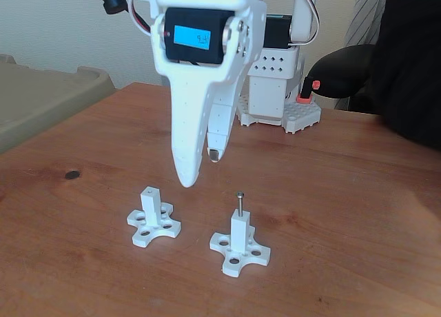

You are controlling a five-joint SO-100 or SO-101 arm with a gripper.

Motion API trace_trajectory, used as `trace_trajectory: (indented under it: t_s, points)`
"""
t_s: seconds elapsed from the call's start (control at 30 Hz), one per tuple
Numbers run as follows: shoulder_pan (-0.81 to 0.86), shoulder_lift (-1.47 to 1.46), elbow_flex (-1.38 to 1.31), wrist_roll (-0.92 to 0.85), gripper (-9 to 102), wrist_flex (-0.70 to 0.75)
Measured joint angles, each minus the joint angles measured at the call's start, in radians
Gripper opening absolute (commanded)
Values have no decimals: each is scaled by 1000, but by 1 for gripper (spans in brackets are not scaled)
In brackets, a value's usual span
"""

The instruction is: Grab the screw and set it in the hole.

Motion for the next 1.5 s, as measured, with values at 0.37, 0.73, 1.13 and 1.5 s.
trace_trajectory:
  t_s: [0.37, 0.73, 1.13, 1.5]
  points:
    - [72, 230, 118, -64, 16, -26]
    - [83, 652, 446, -75, 1, -44]
    - [118, 1054, 767, -75, -4, -11]
    - [127, 1399, 1031, -75, -4, -17]
